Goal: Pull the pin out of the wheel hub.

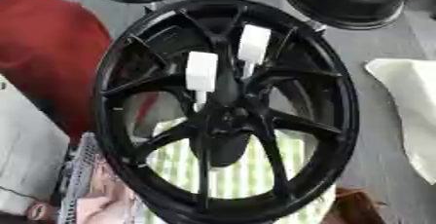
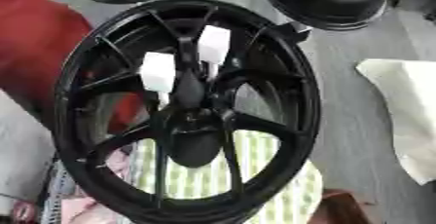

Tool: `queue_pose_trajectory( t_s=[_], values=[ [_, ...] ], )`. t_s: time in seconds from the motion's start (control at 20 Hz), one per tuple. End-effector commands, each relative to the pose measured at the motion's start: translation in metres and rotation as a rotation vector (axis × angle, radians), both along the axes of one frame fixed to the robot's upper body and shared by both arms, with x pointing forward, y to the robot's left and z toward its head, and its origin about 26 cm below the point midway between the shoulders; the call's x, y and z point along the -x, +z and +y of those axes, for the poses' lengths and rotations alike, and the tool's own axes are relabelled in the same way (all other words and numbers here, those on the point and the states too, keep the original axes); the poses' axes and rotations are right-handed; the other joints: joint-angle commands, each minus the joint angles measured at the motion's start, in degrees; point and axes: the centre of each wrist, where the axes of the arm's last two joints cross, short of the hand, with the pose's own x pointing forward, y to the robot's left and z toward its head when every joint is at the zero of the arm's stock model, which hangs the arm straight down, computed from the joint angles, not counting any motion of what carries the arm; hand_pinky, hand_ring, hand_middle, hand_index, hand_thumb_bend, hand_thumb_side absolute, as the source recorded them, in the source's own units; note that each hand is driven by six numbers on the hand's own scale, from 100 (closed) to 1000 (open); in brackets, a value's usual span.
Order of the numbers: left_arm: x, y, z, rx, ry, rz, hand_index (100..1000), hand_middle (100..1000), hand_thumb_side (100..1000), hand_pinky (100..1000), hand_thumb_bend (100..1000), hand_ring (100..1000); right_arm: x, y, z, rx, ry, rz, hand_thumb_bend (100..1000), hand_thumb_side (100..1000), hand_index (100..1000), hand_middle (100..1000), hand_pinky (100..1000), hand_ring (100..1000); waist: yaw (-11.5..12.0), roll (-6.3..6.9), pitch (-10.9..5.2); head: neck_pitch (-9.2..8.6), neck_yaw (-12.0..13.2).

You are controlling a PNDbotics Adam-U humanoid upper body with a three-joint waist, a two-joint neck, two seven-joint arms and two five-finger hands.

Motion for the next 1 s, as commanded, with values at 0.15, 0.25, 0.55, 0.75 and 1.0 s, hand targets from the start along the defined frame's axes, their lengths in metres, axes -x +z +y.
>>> queue_pose_trajectory(
  t_s=[0.15,0.25,0.55,0.75,1.0],
  values=[
    [0.003,0.006,0.003,-0.015,0.009,-0.018,788,595,487,822,194,754,0.013,0.041,0.004,0.351,0.018,-0.036,240,494,775,696,749,721,-0.18,-0.06,-1.25,0.00,0.20],
    [0.003,0.006,0.003,-0.016,0.009,-0.015,788,595,488,822,193,754,0.016,0.055,0.006,0.552,0.035,-0.044,202,499,786,707,761,733,-0.23,-0.16,-1.30,0.13,0.20],
    [0.002,0.005,0.003,-0.024,0.006,-0.009,788,595,488,822,191,754,0.018,0.090,0.012,0.991,0.150,-0.057,164,464,802,732,785,753,-0.11,-0.37,-1.48,0.35,0.04],
    [0.002,0.004,0.003,-0.028,0.003,-0.003,788,595,491,822,188,754,0.020,0.112,0.017,1.143,0.246,-0.038,158,445,807,742,793,764,-0.04,-0.60,-1.56,0.36,-0.14],
    [0.002,0.004,0.002,-0.033,-0.005,0.000,788,595,492,822,187,754,0.021,0.130,0.027,1.252,0.365,-0.012,151,419,810,749,802,771,0.33,-0.92,-1.52,0.24,-0.37]
  ],
)
